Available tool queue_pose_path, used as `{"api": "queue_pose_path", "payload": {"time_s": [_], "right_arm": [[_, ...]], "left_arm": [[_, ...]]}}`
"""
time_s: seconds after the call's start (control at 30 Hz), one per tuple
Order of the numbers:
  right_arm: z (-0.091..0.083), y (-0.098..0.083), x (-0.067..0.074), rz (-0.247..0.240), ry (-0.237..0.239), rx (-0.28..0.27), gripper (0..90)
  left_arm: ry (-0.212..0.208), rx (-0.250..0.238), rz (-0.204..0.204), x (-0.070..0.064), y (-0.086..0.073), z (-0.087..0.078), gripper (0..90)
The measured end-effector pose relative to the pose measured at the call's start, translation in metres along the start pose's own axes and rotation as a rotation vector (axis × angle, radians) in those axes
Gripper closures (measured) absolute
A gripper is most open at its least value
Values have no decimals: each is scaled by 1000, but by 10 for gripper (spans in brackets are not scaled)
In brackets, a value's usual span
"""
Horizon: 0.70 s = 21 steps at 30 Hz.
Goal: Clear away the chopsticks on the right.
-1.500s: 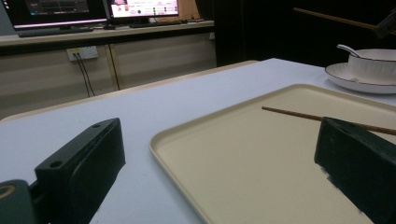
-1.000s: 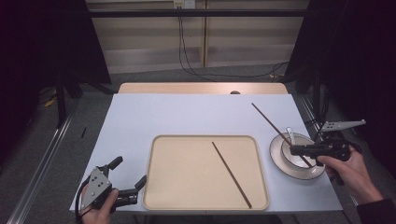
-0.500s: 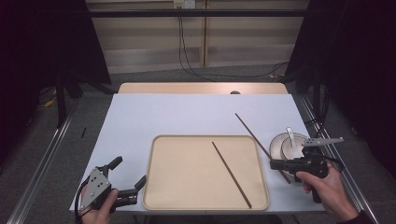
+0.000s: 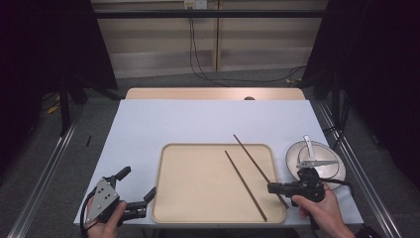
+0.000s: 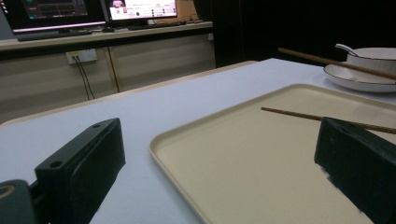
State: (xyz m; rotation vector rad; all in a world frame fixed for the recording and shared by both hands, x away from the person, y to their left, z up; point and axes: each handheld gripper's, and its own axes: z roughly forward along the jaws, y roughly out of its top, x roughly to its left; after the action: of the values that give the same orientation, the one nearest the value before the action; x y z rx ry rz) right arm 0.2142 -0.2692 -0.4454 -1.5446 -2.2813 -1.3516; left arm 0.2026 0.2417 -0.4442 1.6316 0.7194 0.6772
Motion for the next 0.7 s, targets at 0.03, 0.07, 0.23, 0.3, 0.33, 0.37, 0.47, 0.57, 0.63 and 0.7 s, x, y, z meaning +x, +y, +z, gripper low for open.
{"api": "queue_pose_path", "payload": {"time_s": [0.03, 0.07, 0.23, 0.3, 0.33, 0.37, 0.47, 0.57, 0.63, 0.7], "right_arm": [[3, -1, 0, 6, 0, 16, 846], [6, -3, 1, 13, -5, 19, 846], [15, -5, 1, 33, -21, 45, 845], [18, -5, 0, 33, -20, 58, 845], [19, -5, 0, 34, -31, 57, 846], [20, -5, 0, 35, -31, 65, 846], [23, -7, 0, 40, -41, 81, 845], [25, -7, -1, 45, -60, 92, 845], [28, -8, -1, 50, -67, 102, 845], [30, -9, -1, 53, -72, 113, 845]], "left_arm": [[-3, 2, 9, 1, 0, 0, 16], [-3, 2, 10, 1, 0, 0, 16], [8, 6, 15, 1, 0, -1, 16], [3, 6, 13, 0, 0, -1, 16], [8, 7, 14, 1, 0, -1, 16], [8, 6, 11, 1, 0, -1, 16], [3, 7, 13, 0, 0, -1, 16], [3, 7, 10, 0, 0, -1, 16], [5, 3, 14, 1, 0, -1, 16], [4, 2, 16, 1, 1, -2, 16]]}}
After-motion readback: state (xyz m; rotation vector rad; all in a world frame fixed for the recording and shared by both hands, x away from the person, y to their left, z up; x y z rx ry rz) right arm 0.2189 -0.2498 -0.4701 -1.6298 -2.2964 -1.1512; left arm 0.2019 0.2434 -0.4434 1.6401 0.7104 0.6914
